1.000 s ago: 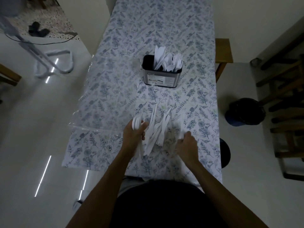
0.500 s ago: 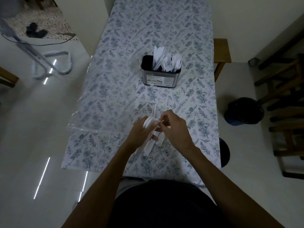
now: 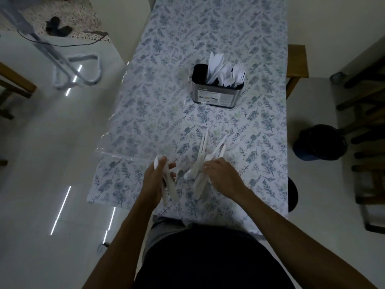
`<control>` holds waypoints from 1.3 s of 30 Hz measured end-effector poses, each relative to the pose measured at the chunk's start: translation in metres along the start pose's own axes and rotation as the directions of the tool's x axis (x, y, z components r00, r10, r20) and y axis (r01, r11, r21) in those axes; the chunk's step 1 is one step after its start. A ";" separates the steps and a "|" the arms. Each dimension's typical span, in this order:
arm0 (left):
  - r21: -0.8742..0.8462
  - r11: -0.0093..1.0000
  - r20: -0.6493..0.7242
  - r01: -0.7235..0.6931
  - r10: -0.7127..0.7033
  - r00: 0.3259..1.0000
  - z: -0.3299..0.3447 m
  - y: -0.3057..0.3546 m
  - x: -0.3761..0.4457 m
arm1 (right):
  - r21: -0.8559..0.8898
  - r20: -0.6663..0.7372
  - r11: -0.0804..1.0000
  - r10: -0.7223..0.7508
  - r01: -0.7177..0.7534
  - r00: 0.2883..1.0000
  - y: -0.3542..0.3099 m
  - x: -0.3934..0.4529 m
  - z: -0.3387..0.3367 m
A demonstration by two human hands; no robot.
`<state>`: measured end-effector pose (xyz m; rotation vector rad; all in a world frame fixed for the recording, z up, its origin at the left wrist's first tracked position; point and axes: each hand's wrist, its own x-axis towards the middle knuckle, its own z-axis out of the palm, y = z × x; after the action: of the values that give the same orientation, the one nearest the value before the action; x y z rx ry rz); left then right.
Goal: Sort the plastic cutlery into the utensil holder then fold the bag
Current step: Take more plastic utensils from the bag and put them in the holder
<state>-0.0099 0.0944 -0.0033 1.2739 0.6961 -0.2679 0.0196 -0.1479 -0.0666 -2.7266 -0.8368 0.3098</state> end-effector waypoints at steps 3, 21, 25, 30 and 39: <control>-0.027 1.000 -0.005 0.015 -0.015 1.000 -0.001 -0.001 -0.001 | 0.080 -0.110 0.993 0.101 -0.092 0.989 0.007 -0.023 0.003; -0.061 0.998 -0.012 0.023 -0.023 1.000 0.004 0.001 -0.007 | -0.188 -0.025 0.975 -0.125 0.118 0.992 -0.053 0.032 -0.007; -0.086 0.996 -0.017 0.018 -0.020 1.000 -0.001 0.000 -0.008 | -0.140 -0.107 0.958 -0.266 0.251 0.958 -0.041 0.044 -0.014; -0.082 0.995 -0.013 -0.053 0.052 0.999 0.002 0.002 -0.006 | 0.147 -0.401 0.978 -0.078 0.148 0.913 -0.045 0.044 -0.066; 0.047 0.982 0.203 -0.181 0.168 0.965 0.034 0.021 -0.008 | 0.765 -0.322 0.643 0.344 0.029 0.882 -0.068 0.049 -0.118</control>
<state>0.0067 0.0674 0.0227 1.3414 0.4041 -0.2705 0.0579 -0.0887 0.0598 -1.9310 -0.2221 0.0306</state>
